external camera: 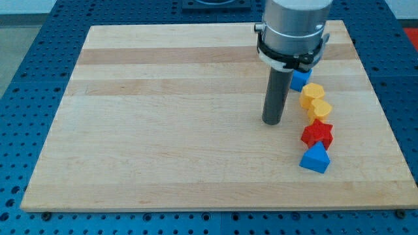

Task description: Move the blue cube and green circle above the yellow heart

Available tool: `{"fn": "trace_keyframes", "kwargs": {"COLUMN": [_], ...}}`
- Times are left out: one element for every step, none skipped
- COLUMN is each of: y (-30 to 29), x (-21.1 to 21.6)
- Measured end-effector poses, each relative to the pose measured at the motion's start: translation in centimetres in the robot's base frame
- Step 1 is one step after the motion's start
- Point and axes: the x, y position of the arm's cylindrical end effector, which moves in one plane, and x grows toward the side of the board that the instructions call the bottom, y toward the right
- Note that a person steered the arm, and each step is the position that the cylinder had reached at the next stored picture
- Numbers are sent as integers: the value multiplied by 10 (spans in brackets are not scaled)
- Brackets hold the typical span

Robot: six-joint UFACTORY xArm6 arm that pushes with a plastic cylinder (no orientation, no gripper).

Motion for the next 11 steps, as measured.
{"fn": "trace_keyframes", "kwargs": {"y": [2, 13, 13, 13, 18, 18, 24, 30, 30, 27, 27], "x": [8, 25, 27, 28, 36, 37, 41, 46, 46, 56, 57]}}
